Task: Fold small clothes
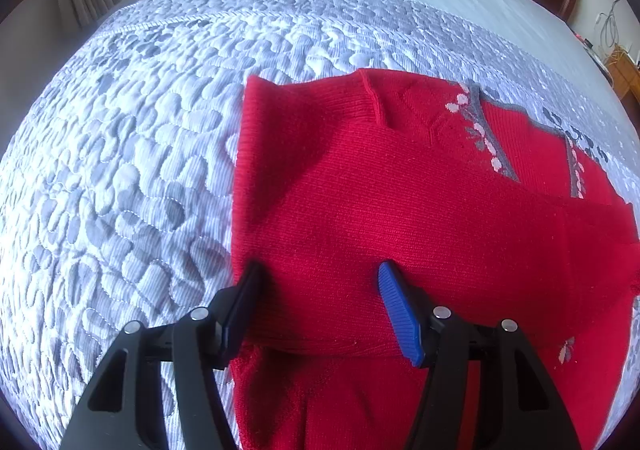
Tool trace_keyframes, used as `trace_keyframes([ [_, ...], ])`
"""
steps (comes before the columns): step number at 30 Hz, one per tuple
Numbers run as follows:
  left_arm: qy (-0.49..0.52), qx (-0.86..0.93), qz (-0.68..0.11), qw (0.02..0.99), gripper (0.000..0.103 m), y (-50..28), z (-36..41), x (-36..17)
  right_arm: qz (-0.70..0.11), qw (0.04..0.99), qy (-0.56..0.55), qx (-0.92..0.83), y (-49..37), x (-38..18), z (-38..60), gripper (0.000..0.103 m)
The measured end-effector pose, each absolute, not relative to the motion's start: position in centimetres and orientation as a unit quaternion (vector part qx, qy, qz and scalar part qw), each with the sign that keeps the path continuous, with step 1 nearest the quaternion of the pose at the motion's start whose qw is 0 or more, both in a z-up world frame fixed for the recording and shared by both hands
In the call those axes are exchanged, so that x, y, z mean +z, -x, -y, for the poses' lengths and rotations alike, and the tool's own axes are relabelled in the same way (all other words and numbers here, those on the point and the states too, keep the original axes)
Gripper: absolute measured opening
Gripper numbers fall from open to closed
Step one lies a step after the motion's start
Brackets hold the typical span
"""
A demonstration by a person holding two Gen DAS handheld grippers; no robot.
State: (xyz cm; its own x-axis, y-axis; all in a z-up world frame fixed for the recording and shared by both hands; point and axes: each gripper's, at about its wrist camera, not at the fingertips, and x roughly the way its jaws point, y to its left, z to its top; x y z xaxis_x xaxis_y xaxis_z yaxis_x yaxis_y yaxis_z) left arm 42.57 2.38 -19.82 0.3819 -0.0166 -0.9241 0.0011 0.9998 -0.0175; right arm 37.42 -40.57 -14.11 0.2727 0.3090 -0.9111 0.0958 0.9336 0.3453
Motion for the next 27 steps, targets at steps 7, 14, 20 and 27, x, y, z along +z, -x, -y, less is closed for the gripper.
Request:
trace_keyframes([
  [7, 0.004, -0.001, -0.554, 0.832, 0.062, -42.5, -2.2, -19.9, -0.629, 0.753, -0.188, 0.057, -36.4, -17.8, 40.2, 0.035],
  [14, 0.004, -0.001, -0.553, 0.833, 0.062, -42.5, -2.1, -19.9, -0.606, 0.768, -0.198, 0.064, -35.3, -16.3, 40.6, 0.003],
  [20, -0.001, 0.007, -0.550, 0.835, 0.063, -42.4, -1.8, -20.0, -0.613, 0.763, -0.200, 0.044, -33.4, -15.1, 41.9, 0.000],
  [27, -0.022, 0.010, -0.547, 0.836, 0.063, -41.7, -1.3, -18.7, -0.616, 0.760, -0.208, 0.009, -32.5, -17.0, 42.7, 0.006],
])
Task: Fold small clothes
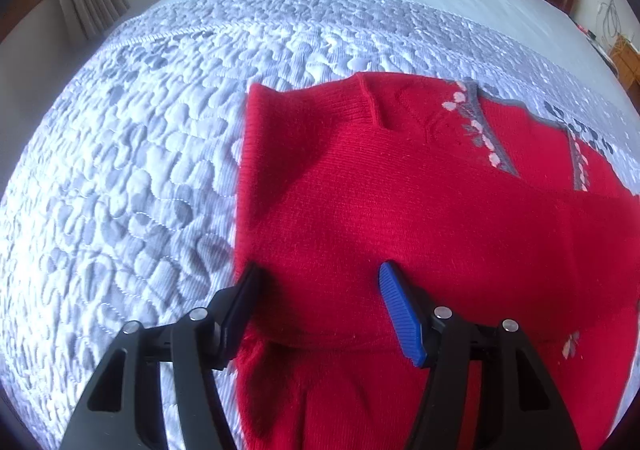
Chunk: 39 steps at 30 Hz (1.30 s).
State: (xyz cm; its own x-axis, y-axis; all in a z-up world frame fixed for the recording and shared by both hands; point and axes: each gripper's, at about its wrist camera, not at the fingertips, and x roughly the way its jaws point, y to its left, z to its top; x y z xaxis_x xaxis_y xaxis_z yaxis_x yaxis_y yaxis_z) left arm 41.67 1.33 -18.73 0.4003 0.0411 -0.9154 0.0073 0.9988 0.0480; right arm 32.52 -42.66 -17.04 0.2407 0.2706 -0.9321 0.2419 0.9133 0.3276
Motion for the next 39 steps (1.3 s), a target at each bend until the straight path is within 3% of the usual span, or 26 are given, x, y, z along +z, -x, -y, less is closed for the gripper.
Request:
trace_keyframes([
  [3, -0.030, 0.007, -0.527, 0.849, 0.063, -40.7, -0.9, -17.7, -0.598, 0.780, -0.183, 0.026, -32.8, -14.8, 41.4, 0.015],
  [7, -0.031, -0.008, -0.503, 0.864, 0.063, -40.5, 0.3, -17.3, -0.585, 0.789, -0.180, 0.050, -35.1, -13.3, 39.5, 0.015],
  [15, -0.014, -0.011, -0.516, 0.856, 0.078, -41.5, 0.3, -19.8, -0.636, 0.752, -0.169, 0.011, -38.3, -18.9, 39.1, 0.011],
  [19, -0.019, -0.016, -0.521, 0.853, 0.080, -41.6, 0.4, -19.8, -0.628, 0.755, -0.189, 0.015, -38.2, -19.0, 39.6, 0.011],
  [21, -0.014, -0.017, -0.528, 0.849, 0.079, -41.2, 0.1, -19.1, -0.618, 0.761, -0.196, 0.018, -37.4, -17.9, 39.5, 0.021],
  [22, -0.007, -0.020, -0.534, 0.845, 0.078, -40.5, -0.1, -18.5, -0.611, 0.766, -0.199, 0.022, -36.5, -17.0, 39.4, 0.028],
  [23, -0.005, -0.027, -0.538, 0.842, 0.078, -39.3, -0.3, -17.8, -0.603, 0.773, -0.197, 0.027, -35.2, -15.9, 39.2, 0.043],
  [24, -0.010, -0.032, -0.536, 0.843, 0.078, -38.2, -0.4, -17.3, -0.596, 0.780, -0.191, 0.031, -33.8, -15.0, 39.1, 0.045],
  [28, -0.048, -0.059, -0.546, 0.834, 0.079, -30.9, -0.9, -15.7, -0.592, 0.784, -0.171, 0.067, -25.5, -12.8, 38.0, 0.045],
  [35, -0.028, -0.066, -0.581, 0.811, 0.081, -19.0, -6.3, -15.2, -0.630, 0.759, -0.149, 0.073, -10.0, -14.1, 36.9, 0.047],
  [39, -0.022, -0.074, -0.581, 0.811, 0.081, -14.1, -6.3, -14.9, -0.639, 0.751, -0.153, 0.066, -5.4, -14.8, 36.3, 0.048],
])
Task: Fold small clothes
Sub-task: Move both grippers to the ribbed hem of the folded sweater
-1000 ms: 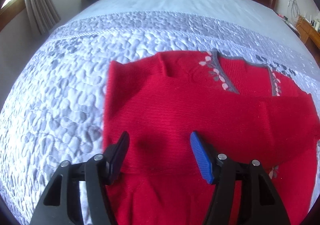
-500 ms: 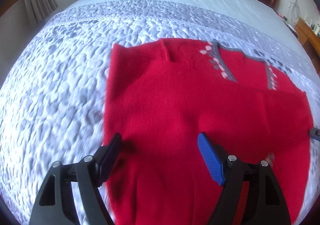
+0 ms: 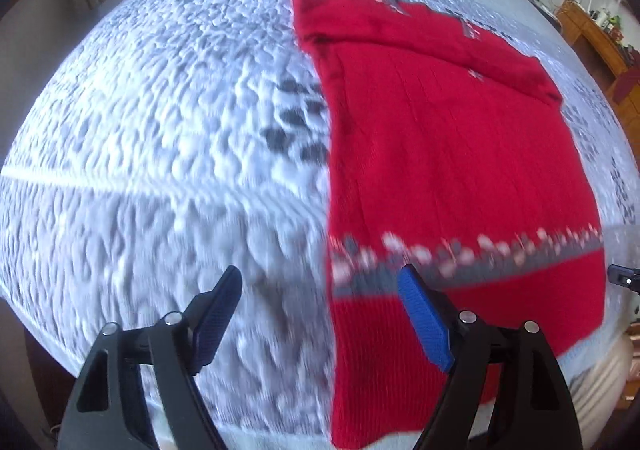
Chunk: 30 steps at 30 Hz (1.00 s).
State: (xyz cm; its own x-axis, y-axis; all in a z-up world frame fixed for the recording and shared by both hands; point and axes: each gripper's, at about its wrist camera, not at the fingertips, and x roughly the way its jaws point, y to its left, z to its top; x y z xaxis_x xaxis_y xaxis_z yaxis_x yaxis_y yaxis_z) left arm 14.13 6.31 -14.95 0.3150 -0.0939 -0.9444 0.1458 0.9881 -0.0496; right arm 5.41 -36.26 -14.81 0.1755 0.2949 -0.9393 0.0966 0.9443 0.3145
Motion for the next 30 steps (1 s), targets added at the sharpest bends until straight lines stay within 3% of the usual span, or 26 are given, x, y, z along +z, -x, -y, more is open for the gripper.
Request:
trace_keyframes([
  [19, -0.020, -0.057, -0.596, 0.801, 0.081, -7.6, -6.3, -16.4, -0.632, 0.757, -0.164, 0.033, -1.2, -16.0, 34.3, 0.054],
  [30, 0.036, -0.096, -0.597, 0.796, 0.082, -5.6, -7.8, -17.0, -0.625, 0.754, -0.194, 0.054, -0.7, -16.0, 33.1, 0.053],
])
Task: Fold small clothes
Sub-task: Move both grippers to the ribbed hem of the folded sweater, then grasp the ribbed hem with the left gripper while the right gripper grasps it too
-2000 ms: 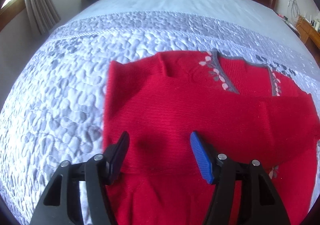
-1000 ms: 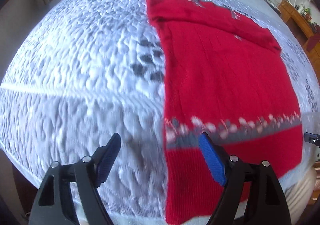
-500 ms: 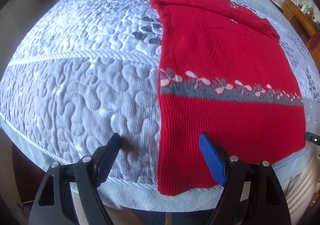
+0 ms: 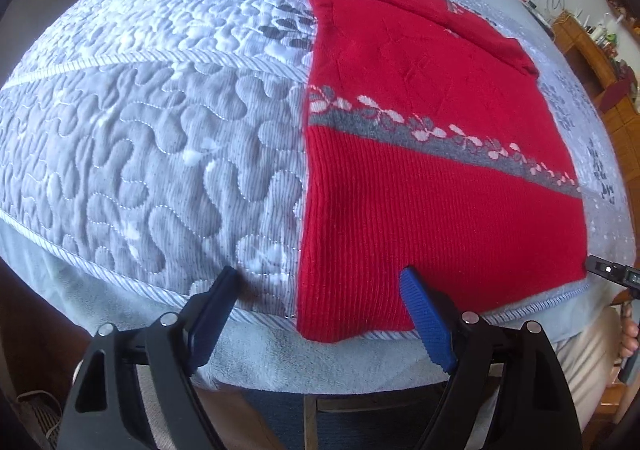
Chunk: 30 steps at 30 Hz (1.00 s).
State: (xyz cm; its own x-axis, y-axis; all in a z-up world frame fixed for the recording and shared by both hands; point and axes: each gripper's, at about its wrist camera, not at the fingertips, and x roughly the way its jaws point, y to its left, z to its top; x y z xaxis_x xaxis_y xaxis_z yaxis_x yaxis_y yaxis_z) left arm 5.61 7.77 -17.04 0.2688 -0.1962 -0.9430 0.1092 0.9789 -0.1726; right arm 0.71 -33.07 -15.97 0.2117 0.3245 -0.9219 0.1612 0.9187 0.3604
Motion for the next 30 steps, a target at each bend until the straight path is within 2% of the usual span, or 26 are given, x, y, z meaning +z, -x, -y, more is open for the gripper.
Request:
trace_keyframes([
  [1, 0.039, -0.100, -0.595, 0.796, 0.079, -5.5, -7.9, -17.0, -0.625, 0.754, -0.195, 0.053, -0.8, -16.1, 33.0, 0.052],
  [2, 0.043, -0.105, -0.594, 0.796, 0.069, -5.4, -8.1, -16.9, -0.624, 0.755, -0.195, 0.053, -0.9, -16.1, 32.9, 0.043],
  [3, 0.043, -0.104, -0.594, 0.796, 0.058, -5.4, -8.3, -16.8, -0.622, 0.756, -0.194, 0.054, -1.0, -16.1, 32.8, 0.031],
  [4, 0.045, -0.103, -0.595, 0.796, 0.053, -5.2, -8.8, -16.8, -0.621, 0.756, -0.197, 0.058, -1.2, -16.1, 32.7, 0.024],
  [5, 0.051, -0.105, -0.596, 0.794, 0.043, -5.2, -9.3, -16.8, -0.621, 0.754, -0.205, 0.066, -1.3, -16.2, 32.7, 0.011],
  [9, 0.100, -0.124, -0.597, 0.786, 0.010, -5.6, -11.4, -16.0, -0.613, 0.754, -0.220, 0.082, -1.7, -15.8, 32.4, 0.009],
  [20, 0.145, -0.153, -0.565, 0.798, 0.006, -6.6, -11.9, -12.1, -0.569, 0.765, -0.270, 0.135, -2.1, -12.1, 33.5, 0.008],
  [29, 0.151, -0.133, -0.530, 0.824, 0.004, -12.6, -11.0, -9.3, -0.558, 0.764, -0.297, 0.132, -6.8, -10.4, 35.4, 0.008],
  [30, 0.150, -0.125, -0.527, 0.827, 0.000, -13.5, -11.0, -9.3, -0.559, 0.762, -0.300, 0.130, -7.4, -10.5, 35.7, 0.008],
])
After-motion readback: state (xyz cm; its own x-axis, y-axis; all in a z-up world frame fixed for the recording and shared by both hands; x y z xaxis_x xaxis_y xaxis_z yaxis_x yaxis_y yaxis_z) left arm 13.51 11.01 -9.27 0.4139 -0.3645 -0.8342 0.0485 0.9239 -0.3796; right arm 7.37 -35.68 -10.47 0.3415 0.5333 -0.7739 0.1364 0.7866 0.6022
